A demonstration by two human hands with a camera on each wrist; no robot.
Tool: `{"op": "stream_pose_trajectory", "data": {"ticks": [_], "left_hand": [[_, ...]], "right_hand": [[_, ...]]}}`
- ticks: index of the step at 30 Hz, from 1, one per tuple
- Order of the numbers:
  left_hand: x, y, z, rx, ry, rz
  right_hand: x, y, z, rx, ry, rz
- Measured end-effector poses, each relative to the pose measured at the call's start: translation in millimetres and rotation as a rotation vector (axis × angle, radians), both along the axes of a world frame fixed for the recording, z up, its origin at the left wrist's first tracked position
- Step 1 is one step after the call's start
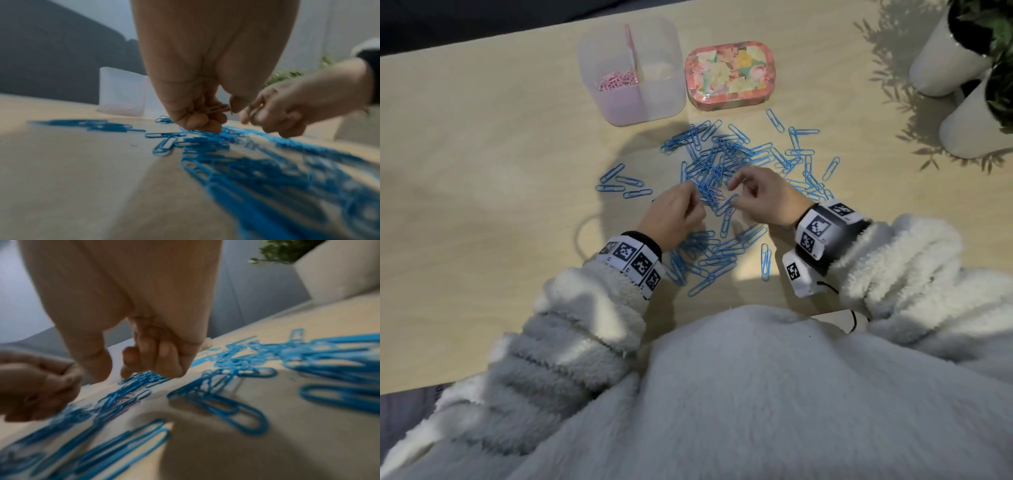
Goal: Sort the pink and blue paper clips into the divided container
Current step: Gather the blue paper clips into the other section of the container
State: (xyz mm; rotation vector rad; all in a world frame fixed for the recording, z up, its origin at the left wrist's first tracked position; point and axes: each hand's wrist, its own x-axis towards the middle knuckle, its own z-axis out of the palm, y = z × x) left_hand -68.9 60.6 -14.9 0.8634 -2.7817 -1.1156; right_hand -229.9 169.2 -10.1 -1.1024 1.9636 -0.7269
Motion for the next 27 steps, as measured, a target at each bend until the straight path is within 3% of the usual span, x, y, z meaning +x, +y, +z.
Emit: {"op": "stream_pose_trajectory", "data": {"ticks": [4,10,14,18,20,22,27], "left_hand": [[0,-8,2,0.367,0.095,0.247],[-10,-15,9,0.588,0.106,0.440],[-12,-17,8,0.397,0.067,0.299],[-13,-15,1,0.009,-0.096,0.087],[-15,-14,-1,-0.107,-0.148,0.032],[-15,-16,-2,-0.151,-0.158,0.027],[-6,-29,-3,-0.109,-0.170,0.096]], "right_hand": [[8,-7,1,0.151,0.400,0.213],[12,-14,-3,0.182,0.402,0.364],[-10,-13,4,0.103,0.249,0.216],[-24,3,12,0.087,0.400,0.030],[-14,12,14,0.090,0.478,0.076],[0,20,13,0.088,0.431,0.186],[11,29,2,0.104,0.464,0.368]]}}
